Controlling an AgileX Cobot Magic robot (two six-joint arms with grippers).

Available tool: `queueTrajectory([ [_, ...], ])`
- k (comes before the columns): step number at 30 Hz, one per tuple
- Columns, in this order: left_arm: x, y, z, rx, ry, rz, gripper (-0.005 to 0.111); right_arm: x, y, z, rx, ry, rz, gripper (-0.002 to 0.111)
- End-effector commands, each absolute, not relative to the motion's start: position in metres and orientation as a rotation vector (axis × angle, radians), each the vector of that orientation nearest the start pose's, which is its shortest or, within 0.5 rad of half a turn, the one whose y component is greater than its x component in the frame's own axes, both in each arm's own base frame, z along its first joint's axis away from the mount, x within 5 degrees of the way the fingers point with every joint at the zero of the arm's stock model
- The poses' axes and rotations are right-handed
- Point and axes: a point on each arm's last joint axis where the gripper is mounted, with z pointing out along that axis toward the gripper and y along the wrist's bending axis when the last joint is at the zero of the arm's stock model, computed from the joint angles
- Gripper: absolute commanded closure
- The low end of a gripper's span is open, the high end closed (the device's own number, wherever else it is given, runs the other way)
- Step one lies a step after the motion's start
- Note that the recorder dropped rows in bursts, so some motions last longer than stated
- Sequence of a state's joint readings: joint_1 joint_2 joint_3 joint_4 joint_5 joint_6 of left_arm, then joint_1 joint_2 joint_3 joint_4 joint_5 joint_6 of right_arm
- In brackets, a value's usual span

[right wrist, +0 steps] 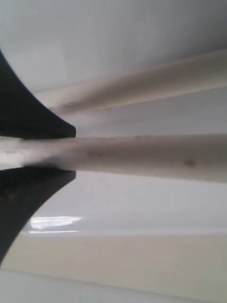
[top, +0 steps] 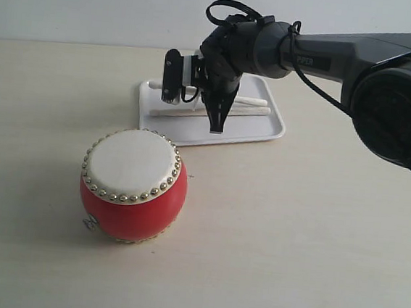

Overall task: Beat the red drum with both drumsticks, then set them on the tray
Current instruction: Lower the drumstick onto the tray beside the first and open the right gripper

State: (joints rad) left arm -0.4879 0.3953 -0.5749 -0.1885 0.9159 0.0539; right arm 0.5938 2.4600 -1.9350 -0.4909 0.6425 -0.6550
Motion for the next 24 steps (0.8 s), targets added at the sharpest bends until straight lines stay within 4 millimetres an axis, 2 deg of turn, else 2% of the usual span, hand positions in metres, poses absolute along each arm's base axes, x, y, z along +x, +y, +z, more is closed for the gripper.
queueTrajectory([
  [1, 0.0489, -0.041, 0.3007, 0.549, 2.162, -0.468, 0.107, 0.4509, 0.2714, 0.1127, -1.865, 1.852, -0.556, 0.092],
  [10, 0.0495, -0.0412, 0.3015, 0.545, 2.152, -0.469, 0.107, 0.4507, 0.2708, 0.1146, -1.893, 1.831, -0.571, 0.091],
  [18, 0.0495, -0.0412, 0.3015, 0.545, 2.152, -0.469, 0.107, 0.4507, 0.2708, 0.1146, -1.892, 1.832, -0.571, 0.077],
  [24, 0.0495, -0.0412, 0.3015, 0.545, 2.152, -0.469, 0.107, 0.4507, 0.2708, 0.1146, -1.892, 1.832, -0.571, 0.076],
])
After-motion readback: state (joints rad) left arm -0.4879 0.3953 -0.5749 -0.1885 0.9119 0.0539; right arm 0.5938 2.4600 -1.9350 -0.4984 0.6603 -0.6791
